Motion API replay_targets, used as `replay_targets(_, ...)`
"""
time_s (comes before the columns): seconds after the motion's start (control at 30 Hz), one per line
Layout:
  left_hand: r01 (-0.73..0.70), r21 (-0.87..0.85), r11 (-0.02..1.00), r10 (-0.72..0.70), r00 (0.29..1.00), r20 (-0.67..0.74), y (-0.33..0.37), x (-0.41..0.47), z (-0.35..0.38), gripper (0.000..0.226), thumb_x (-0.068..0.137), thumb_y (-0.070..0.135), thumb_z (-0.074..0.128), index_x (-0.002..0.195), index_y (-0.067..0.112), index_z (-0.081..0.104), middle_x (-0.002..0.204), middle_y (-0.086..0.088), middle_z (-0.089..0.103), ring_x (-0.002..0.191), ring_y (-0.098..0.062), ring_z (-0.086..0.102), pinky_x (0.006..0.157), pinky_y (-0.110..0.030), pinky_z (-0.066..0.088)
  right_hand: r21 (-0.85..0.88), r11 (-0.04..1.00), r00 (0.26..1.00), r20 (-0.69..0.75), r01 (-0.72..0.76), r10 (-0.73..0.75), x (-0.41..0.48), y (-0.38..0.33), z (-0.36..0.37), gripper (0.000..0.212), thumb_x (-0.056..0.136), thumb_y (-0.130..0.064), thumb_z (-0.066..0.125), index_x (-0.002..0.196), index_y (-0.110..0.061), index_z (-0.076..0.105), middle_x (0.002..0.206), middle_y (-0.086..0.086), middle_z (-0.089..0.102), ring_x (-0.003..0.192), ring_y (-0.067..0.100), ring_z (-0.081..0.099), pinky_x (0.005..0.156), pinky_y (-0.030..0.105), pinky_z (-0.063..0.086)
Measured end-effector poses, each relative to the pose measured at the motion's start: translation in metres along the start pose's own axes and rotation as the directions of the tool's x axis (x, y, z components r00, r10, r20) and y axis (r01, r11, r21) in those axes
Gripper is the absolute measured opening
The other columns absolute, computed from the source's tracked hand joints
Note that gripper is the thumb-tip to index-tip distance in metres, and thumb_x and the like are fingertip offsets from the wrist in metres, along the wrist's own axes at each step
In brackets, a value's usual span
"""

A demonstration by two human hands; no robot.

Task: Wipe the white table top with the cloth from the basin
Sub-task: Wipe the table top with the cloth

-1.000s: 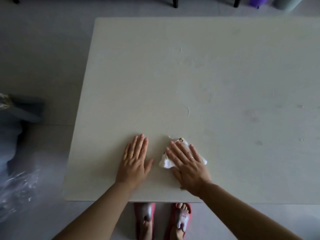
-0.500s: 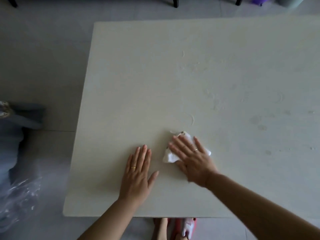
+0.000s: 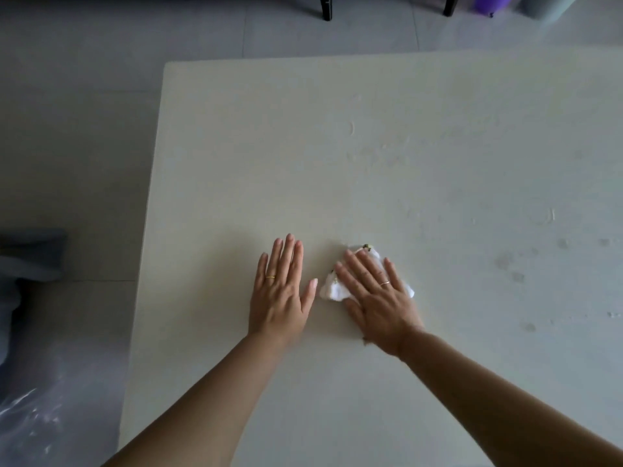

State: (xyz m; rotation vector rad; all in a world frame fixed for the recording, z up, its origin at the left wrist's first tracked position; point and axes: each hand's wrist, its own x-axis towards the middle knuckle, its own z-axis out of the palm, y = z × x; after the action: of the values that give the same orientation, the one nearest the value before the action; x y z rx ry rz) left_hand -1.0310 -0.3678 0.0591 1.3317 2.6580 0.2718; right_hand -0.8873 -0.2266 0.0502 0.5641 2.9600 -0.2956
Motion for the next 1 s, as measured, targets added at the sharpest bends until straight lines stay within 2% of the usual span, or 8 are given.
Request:
replay_targets(0.13, 0.017, 0.005, 1.000, -0.017, 1.000, 0.012, -0.007, 0.028, 0.005, 0.064, 0.094, 0.043, 0.030, 0.145, 0.004, 0.033, 0.152, -0.014, 0.031, 0.142, -0.030, 0.027, 0.115, -0.047, 0.024, 0.130, 0.824, 0.831, -0.006, -0.551, 0.556, 0.025, 0.054, -0.012, 0.056, 0.097, -0.040, 0.023, 0.149, -0.030, 0.005, 0.159, -0.005, -0.005, 0.145, 0.013, -0.012, 0.118, 0.040, -0.007)
replay_targets(0.23, 0.033, 0.012, 0.999, -0.033, 0.999, 0.020, -0.012, 0.031, 0.014, 0.065, 0.094, 0.043, 0.032, 0.146, 0.004, 0.030, 0.154, -0.013, 0.029, 0.143, -0.029, 0.024, 0.115, -0.047, 0.025, 0.173, 0.712, 0.721, -0.016, -0.681, 0.693, 0.047, 0.017, -0.007, 0.061, 0.096, -0.035, 0.029, 0.150, -0.022, 0.006, 0.159, 0.002, -0.005, 0.145, 0.020, -0.011, 0.117, 0.044, -0.009)
replay_targets(0.4, 0.009, 0.004, 1.000, -0.009, 1.000, -0.013, -0.016, 0.031, 0.019, 0.063, 0.094, 0.040, 0.032, 0.145, 0.004, 0.031, 0.153, -0.014, 0.029, 0.143, -0.028, 0.025, 0.115, -0.044, 0.019, 0.079, 0.963, 0.965, -0.028, -0.258, 0.260, 0.047, -0.040, 0.006, 0.061, 0.093, -0.043, 0.026, 0.149, -0.021, 0.017, 0.157, 0.001, 0.006, 0.145, 0.021, -0.001, 0.116, 0.043, -0.004)
replay_targets(0.5, 0.020, 0.000, 1.000, -0.020, 1.000, -0.003, -0.015, 0.031, 0.019, 0.065, 0.093, 0.041, 0.034, 0.146, 0.005, 0.030, 0.155, -0.012, 0.027, 0.144, -0.027, 0.023, 0.115, -0.044, 0.019, -0.007, 0.999, 0.999, -0.016, -0.042, 0.042, 0.050, 0.013, -0.004, 0.058, 0.094, -0.044, 0.028, 0.148, -0.024, 0.022, 0.156, 0.001, 0.019, 0.145, 0.019, 0.007, 0.117, 0.042, 0.004)
replay_targets(0.73, 0.043, 0.032, 0.999, -0.044, 0.999, 0.028, -0.014, 0.032, 0.019, 0.066, 0.093, 0.043, 0.031, 0.147, 0.006, 0.029, 0.156, -0.010, 0.025, 0.144, -0.026, 0.021, 0.115, -0.044, 0.019, 0.178, 0.726, 0.730, -0.057, -0.664, 0.681, 0.099, 0.020, -0.009, 0.061, 0.094, -0.038, 0.029, 0.150, -0.022, 0.010, 0.159, 0.004, -0.001, 0.146, 0.020, -0.007, 0.117, 0.046, -0.007)
replay_targets(0.87, 0.041, 0.042, 0.998, -0.042, 0.998, 0.039, -0.014, 0.032, 0.018, 0.065, 0.095, 0.045, 0.027, 0.146, 0.005, 0.031, 0.155, -0.012, 0.027, 0.143, -0.027, 0.024, 0.114, -0.045, 0.021, 0.079, 0.952, 0.953, -0.034, -0.297, 0.300, 0.100, -0.026, -0.001, 0.063, 0.092, -0.045, 0.022, 0.149, -0.020, 0.014, 0.157, 0.004, 0.003, 0.146, 0.023, -0.003, 0.117, 0.046, -0.003)
replay_targets(0.93, 0.036, 0.034, 0.999, -0.037, 0.999, 0.038, -0.014, 0.032, 0.018, 0.066, 0.093, 0.044, 0.031, 0.146, 0.005, 0.031, 0.154, -0.013, 0.027, 0.143, -0.027, 0.024, 0.114, -0.045, 0.021, 0.016, 0.998, 0.998, -0.022, -0.063, 0.063, 0.099, 0.006, -0.008, 0.060, 0.093, -0.044, 0.025, 0.148, -0.022, 0.021, 0.157, 0.005, 0.015, 0.145, 0.023, 0.006, 0.118, 0.047, 0.007)
replay_targets(1.0, 0.033, 0.032, 0.999, -0.035, 0.999, 0.036, -0.014, 0.032, 0.018, 0.067, 0.091, 0.042, 0.034, 0.147, 0.005, 0.029, 0.155, -0.012, 0.025, 0.144, -0.027, 0.022, 0.115, -0.045, 0.020, 0.000, 0.997, 0.996, -0.033, -0.077, 0.077, 0.102, 0.048, -0.016, 0.057, 0.094, -0.043, 0.024, 0.148, -0.024, 0.023, 0.157, 0.003, 0.019, 0.146, 0.020, 0.007, 0.118, 0.045, 0.008)
